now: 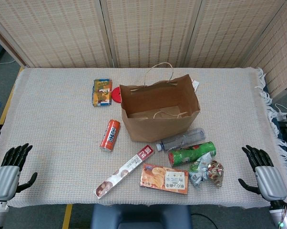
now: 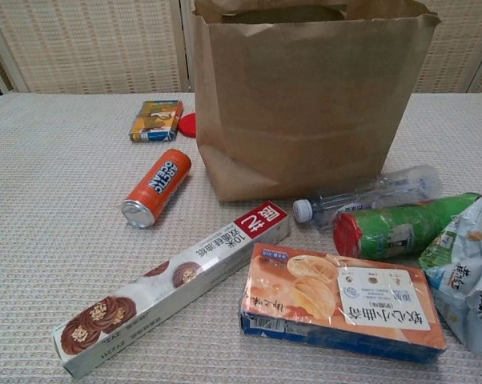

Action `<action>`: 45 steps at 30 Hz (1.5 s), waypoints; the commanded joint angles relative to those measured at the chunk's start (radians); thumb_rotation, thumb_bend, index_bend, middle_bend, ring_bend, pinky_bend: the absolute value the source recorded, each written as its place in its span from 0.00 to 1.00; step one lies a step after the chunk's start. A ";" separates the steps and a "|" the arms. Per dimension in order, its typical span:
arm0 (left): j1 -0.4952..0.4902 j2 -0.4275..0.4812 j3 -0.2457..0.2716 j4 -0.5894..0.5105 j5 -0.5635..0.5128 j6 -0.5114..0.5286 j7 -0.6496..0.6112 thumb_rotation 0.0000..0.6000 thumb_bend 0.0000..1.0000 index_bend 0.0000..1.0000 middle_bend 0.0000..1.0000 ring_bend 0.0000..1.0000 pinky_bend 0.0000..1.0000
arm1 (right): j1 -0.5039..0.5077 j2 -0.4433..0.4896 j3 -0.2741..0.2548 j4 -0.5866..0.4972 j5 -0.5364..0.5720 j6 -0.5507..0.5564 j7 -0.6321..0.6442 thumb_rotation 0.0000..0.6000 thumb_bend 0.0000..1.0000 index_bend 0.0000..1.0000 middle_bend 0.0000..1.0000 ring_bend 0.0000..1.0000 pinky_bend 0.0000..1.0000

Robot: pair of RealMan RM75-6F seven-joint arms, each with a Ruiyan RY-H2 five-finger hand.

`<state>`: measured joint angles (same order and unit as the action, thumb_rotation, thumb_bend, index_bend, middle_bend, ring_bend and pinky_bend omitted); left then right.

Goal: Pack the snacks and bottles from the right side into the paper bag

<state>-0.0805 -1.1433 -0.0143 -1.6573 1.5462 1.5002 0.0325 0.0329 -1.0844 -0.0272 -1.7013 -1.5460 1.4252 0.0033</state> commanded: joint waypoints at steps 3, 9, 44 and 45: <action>-0.001 0.000 0.000 -0.002 0.000 -0.002 0.001 1.00 0.34 0.00 0.00 0.00 0.02 | 0.000 0.005 -0.003 -0.002 0.002 -0.004 -0.001 1.00 0.13 0.00 0.00 0.00 0.00; -0.002 -0.001 0.001 -0.003 0.000 -0.004 0.007 1.00 0.34 0.00 0.00 0.00 0.02 | 0.000 0.010 -0.011 -0.003 -0.009 -0.008 0.007 1.00 0.13 0.00 0.00 0.00 0.00; -0.002 0.009 0.005 -0.012 -0.007 -0.014 -0.004 1.00 0.34 0.00 0.00 0.00 0.02 | 0.115 -0.188 0.023 -0.098 0.156 -0.174 -0.406 1.00 0.28 0.55 0.45 0.48 0.61; -0.002 0.010 0.005 -0.012 -0.007 -0.013 -0.004 1.00 0.34 0.00 0.00 0.00 0.02 | 0.113 -0.191 0.023 -0.096 0.148 -0.165 -0.399 1.00 0.32 0.62 0.50 0.54 0.67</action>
<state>-0.0821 -1.1338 -0.0095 -1.6696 1.5396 1.4869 0.0287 0.1485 -1.2659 -0.0070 -1.8045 -1.3886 1.2478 -0.3982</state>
